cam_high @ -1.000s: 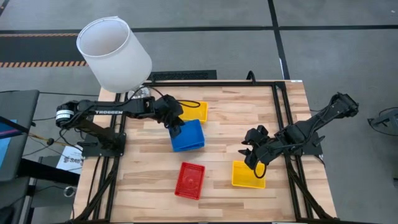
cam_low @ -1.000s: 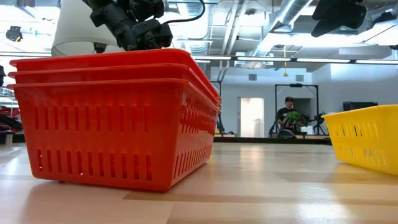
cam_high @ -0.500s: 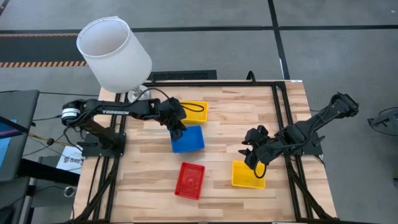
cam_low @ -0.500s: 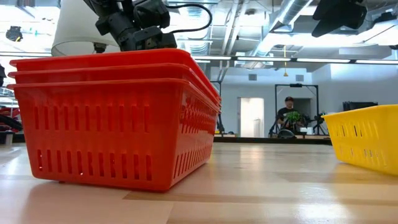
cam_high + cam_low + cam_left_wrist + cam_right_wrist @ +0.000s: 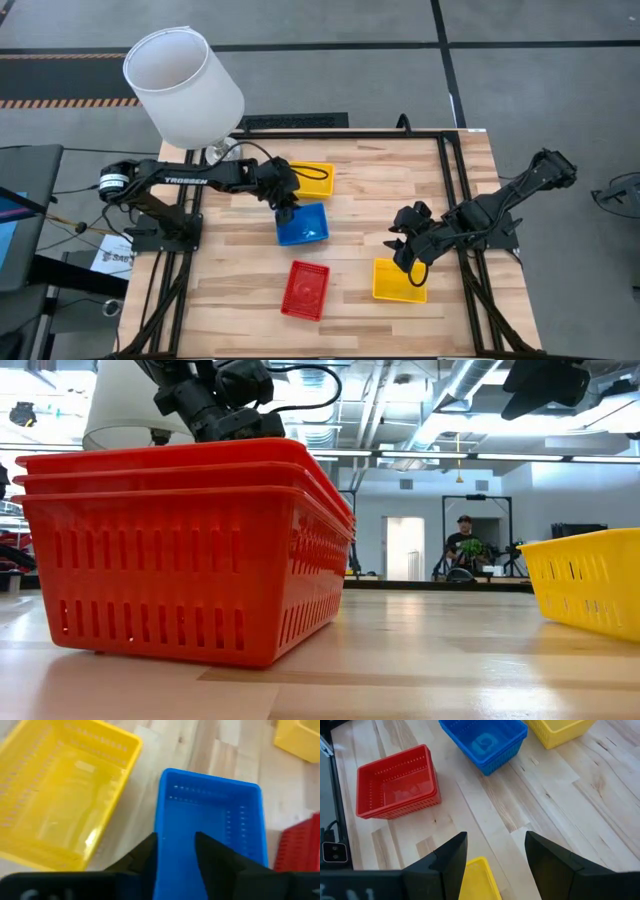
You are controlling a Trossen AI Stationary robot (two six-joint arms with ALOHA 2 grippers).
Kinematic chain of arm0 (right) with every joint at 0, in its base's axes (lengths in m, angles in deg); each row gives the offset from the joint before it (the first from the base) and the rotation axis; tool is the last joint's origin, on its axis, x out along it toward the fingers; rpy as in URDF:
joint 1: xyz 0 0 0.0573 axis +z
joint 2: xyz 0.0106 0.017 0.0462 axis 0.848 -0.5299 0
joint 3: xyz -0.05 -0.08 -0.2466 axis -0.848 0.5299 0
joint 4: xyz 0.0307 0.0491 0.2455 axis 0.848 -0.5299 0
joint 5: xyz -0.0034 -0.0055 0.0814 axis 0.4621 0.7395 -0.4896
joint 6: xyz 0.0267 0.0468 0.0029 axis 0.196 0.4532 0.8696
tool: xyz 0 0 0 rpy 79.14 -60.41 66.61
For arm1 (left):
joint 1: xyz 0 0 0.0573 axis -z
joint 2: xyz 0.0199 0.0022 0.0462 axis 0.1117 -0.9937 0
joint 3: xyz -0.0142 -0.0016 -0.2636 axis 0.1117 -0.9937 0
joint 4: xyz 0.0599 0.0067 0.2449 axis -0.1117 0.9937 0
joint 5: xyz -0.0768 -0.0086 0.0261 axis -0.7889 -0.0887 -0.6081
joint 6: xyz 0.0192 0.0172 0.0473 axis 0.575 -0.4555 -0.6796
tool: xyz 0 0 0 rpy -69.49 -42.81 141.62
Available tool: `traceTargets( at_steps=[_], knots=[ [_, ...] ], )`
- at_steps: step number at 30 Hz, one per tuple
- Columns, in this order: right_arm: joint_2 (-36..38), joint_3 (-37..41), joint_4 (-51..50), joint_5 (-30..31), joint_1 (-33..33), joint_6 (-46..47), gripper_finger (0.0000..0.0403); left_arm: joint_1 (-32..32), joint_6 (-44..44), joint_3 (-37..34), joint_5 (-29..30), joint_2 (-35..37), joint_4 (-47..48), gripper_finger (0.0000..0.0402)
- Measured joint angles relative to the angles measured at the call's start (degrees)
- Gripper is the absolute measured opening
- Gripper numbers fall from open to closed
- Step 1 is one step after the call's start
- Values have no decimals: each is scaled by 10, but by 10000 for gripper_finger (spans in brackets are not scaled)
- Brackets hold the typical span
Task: Stack baskets by color
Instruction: Stack the bottom yellow bin on top of the top yellow bin
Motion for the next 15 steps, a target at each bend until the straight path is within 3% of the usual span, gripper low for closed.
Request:
traceTargets(
  at_steps=[8, 15],
  knots=[
    [0, 25, -9, -2, 0, 41, 224, 0, 1, 10, 18, 0, 11, 193],
    [0, 79, -88, -58, 22, 235, 224, 6, 5, 93, 1, 0, 40, 202]
  ],
)
